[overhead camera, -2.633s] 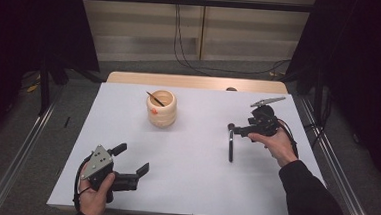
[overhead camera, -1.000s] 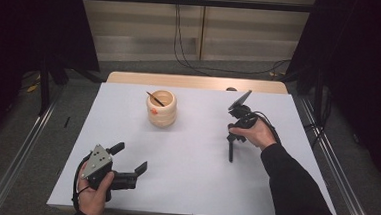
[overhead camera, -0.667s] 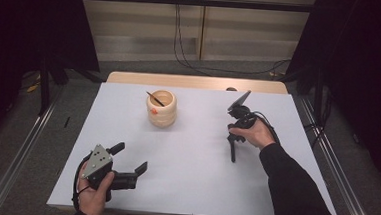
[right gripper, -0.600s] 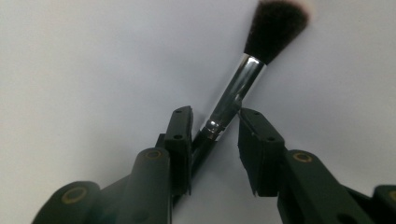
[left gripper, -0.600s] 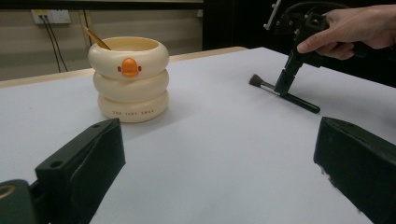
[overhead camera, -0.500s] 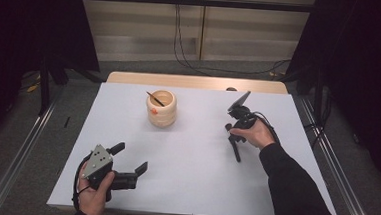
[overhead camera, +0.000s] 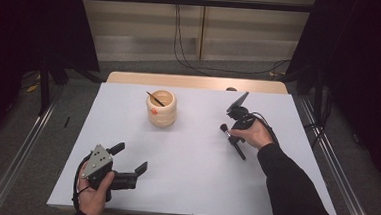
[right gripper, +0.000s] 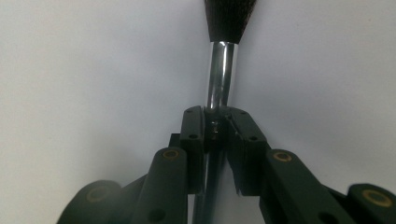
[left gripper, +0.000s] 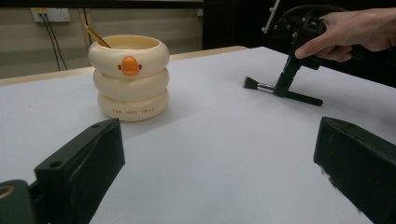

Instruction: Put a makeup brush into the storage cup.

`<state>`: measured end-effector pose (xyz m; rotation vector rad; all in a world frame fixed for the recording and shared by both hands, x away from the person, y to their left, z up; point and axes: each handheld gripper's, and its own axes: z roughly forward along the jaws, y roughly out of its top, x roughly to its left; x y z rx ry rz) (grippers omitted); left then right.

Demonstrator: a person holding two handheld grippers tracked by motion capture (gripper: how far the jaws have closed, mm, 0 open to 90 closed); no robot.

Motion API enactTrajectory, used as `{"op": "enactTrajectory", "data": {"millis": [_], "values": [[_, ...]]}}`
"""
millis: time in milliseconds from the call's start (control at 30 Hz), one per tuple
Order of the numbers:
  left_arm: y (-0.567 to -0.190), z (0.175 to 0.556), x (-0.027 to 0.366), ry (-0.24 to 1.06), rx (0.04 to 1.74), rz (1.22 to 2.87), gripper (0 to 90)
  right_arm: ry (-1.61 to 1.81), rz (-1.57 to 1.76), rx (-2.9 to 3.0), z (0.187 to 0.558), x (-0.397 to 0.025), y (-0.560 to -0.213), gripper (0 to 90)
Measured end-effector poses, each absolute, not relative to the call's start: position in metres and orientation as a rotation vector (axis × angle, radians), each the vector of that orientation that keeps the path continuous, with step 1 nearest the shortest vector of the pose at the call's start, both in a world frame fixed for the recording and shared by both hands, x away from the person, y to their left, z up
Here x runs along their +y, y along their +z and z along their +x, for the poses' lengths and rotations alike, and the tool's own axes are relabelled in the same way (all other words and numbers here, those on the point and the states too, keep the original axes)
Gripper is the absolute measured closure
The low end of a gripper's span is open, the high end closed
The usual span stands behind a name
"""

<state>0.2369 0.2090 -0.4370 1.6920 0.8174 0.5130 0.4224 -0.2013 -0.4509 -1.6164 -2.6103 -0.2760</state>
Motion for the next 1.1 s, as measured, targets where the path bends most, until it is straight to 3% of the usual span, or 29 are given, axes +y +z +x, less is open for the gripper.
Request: {"op": "enactTrajectory", "data": {"millis": [1100], "values": [[-0.4382, 0.2374, 0.2083, 0.499, 0.825, 1.695, 1.4, -0.289, -1.578, -2.646, 0.4205, -0.2016, -0.4503, 80.2]]}}
